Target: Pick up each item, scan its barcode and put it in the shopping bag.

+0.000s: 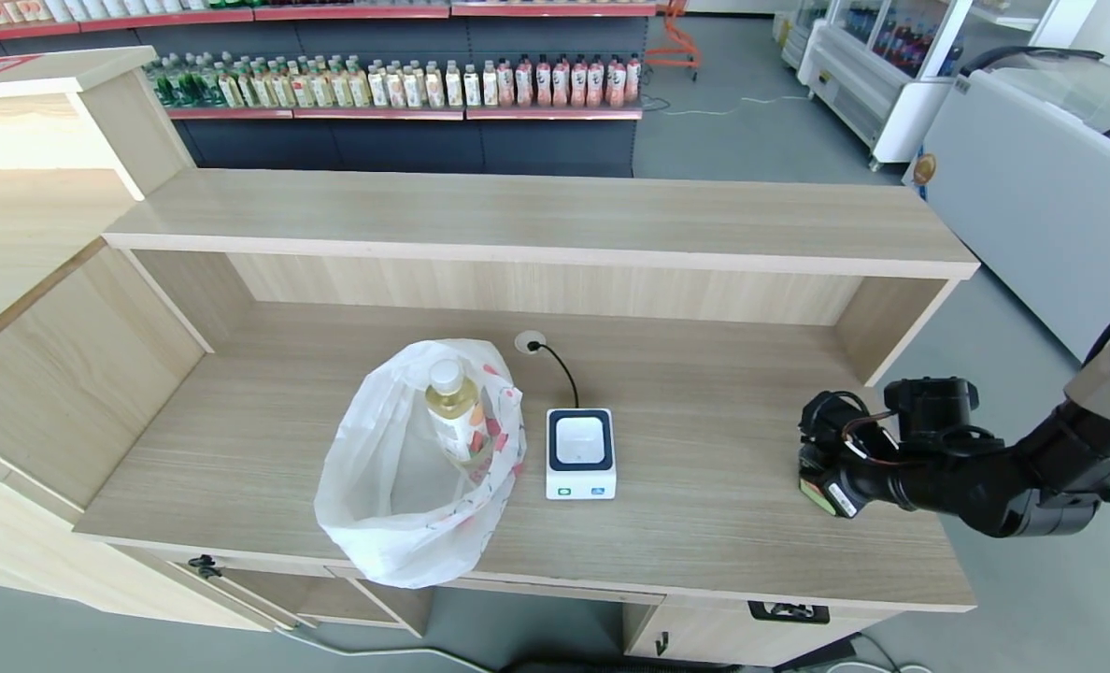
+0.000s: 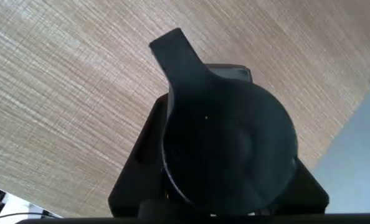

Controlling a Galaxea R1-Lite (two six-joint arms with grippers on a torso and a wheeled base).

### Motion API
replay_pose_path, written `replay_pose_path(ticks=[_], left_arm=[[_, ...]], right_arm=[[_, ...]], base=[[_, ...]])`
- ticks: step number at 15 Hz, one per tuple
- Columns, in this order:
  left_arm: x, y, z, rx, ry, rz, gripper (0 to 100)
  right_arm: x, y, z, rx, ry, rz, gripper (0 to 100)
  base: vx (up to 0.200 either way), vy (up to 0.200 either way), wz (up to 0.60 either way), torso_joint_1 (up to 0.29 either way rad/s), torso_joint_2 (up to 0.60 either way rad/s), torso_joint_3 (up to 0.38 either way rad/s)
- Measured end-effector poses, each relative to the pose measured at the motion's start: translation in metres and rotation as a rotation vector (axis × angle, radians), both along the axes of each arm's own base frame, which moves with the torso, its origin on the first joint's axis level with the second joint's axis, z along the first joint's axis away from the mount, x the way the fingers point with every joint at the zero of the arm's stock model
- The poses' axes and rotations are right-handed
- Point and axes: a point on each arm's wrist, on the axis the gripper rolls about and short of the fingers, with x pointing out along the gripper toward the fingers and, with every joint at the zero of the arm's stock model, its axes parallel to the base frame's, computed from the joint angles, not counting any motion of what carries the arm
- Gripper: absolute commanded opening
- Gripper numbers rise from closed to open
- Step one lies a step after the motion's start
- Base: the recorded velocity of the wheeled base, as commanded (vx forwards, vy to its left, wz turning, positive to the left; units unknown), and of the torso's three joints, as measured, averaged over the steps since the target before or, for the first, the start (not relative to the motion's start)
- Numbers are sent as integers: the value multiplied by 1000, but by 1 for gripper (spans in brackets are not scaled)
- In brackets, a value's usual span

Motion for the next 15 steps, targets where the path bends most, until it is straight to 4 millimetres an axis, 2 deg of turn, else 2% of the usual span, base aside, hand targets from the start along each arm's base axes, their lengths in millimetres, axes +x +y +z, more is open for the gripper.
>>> replay_pose_path(ticks=[4,6,9,11,13,15], left_arm=[[0,0,0,0,0,0,100],[0,0,0,0,0,0,100],[0,0,0,0,0,0,100],[0,0,0,0,0,0,100],[0,0,0,0,0,0,100],[0,0,0,0,0,0,100]], right_arm=[[-10,-1,35,5,-128,5,0],[-32,-1,48,-28,-194,25,0],[-72,-3,59,-226,-369,160,0],[-87,3,65,-260,-480,477,0],[-93,5,68,-423,-668,821,0],[-95,7,68,-575,-882,1084,0]], base=[[0,0,0,0,0,0],[0,0,0,0,0,0],[0,0,0,0,0,0],[0,0,0,0,0,0],[0,0,0,0,0,0],[0,0,0,0,0,0]])
